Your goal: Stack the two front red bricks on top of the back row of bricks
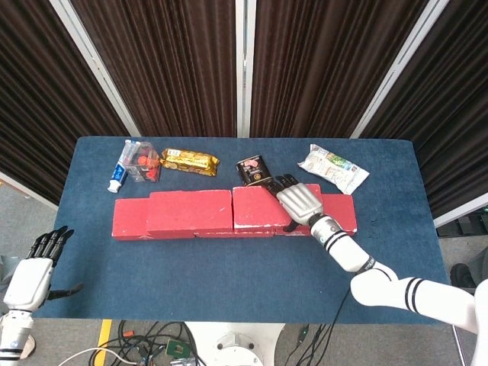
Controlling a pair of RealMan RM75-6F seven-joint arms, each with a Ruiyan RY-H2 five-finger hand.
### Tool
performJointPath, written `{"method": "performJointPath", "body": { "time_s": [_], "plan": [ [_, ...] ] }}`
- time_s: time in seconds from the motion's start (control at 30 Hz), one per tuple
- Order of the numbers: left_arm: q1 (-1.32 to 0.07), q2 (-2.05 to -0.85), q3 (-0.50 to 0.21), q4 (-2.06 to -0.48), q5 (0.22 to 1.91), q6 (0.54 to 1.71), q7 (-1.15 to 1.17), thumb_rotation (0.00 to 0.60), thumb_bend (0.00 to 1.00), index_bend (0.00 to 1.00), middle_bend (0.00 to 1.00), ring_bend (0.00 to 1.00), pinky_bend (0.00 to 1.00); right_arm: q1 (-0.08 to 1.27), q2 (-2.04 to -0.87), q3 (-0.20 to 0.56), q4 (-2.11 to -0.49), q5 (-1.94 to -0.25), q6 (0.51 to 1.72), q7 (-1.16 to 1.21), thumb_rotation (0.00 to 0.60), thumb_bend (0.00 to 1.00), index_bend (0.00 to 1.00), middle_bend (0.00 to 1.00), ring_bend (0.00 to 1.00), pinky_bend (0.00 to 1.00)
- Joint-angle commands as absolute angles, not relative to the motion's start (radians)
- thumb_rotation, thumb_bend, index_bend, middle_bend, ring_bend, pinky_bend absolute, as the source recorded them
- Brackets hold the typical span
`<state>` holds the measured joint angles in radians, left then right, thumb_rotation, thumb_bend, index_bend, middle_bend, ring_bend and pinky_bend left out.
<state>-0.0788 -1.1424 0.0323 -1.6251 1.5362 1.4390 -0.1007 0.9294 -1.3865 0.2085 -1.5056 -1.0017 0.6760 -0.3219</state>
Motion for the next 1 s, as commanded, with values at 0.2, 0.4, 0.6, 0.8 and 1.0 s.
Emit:
{"method": "performJointPath", "body": {
  "time_s": [0.2,0.4,0.6,0.8,1.0],
  "plan": [
    [-0.083,-1.145,0.033,-1.621,1.537,1.429,-0.1,0.6,0.0,0.0,0.0,0.0,0.0,0.942,-1.408,0.197,-1.474,-1.007,0.666,-0.279,0.6,0.0,0.0,0.23,0.0,0.0],
    [-0.084,-1.148,0.033,-1.618,1.537,1.426,-0.103,0.6,0.0,0.0,0.0,0.0,0.0,0.951,-1.425,0.185,-1.451,-1.004,0.666,-0.269,0.6,0.0,0.0,0.23,0.0,0.0],
    [-0.085,-1.149,0.032,-1.618,1.538,1.425,-0.102,0.6,0.0,0.0,0.0,0.0,0.0,0.957,-1.434,0.179,-1.439,-1.006,0.667,-0.255,0.6,0.0,0.0,0.23,0.0,0.0],
    [-0.085,-1.15,0.033,-1.616,1.539,1.423,-0.103,0.6,0.0,0.0,0.0,0.0,0.0,0.959,-1.439,0.171,-1.431,-1.004,0.669,-0.246,0.6,0.0,0.0,0.23,0.0,0.0],
    [-0.086,-1.151,0.033,-1.614,1.538,1.422,-0.105,0.6,0.0,0.0,0.0,0.0,0.0,0.961,-1.442,0.165,-1.426,-1.005,0.67,-0.237,0.6,0.0,0.0,0.23,0.0,0.0]
  ]
}}
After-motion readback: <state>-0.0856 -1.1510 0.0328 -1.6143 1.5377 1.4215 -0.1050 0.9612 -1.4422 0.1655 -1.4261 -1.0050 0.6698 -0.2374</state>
